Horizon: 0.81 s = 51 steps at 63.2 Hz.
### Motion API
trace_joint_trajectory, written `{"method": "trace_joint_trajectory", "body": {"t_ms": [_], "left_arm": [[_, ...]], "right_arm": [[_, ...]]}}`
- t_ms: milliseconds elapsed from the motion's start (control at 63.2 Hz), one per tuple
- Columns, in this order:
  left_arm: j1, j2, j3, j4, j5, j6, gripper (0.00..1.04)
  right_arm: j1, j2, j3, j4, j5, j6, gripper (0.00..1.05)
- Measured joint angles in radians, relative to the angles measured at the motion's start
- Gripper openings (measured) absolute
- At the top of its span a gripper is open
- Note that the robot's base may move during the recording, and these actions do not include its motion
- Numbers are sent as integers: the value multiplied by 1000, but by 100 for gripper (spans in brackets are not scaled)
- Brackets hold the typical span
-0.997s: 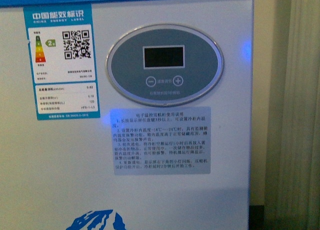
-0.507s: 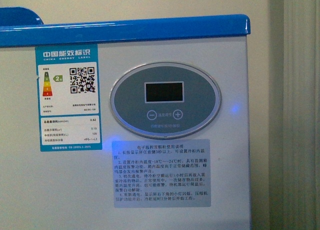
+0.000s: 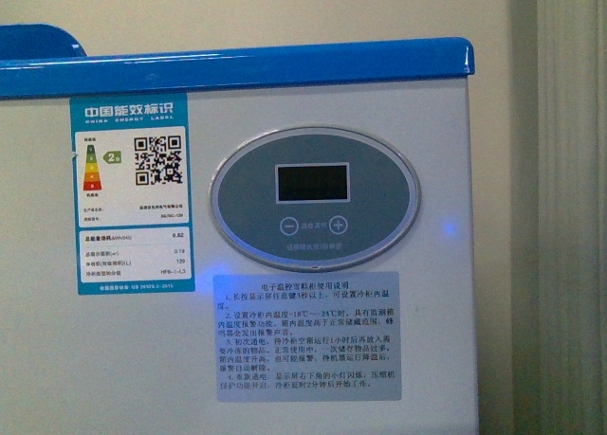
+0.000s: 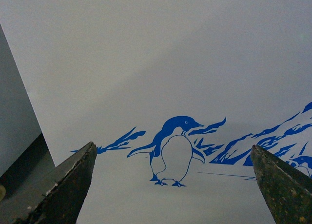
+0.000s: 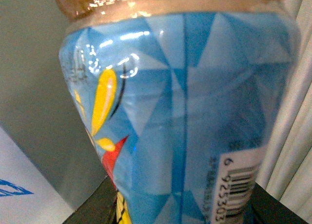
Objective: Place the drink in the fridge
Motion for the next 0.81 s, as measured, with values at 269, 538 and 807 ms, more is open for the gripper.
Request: {"method": "trace_joint_trajectory", "body": {"t_ms": [269,538,807], "left_arm": [[0,0,0,0,0,0,97],[0,0,0,0,0,0,97],[0,0,0,0,0,0,97]], "right_arm": [[1,-12,-6,4,3,0,40],[1,-11,-10,4,3,0,40],[1,-11,-10,4,3,1,40]]}}
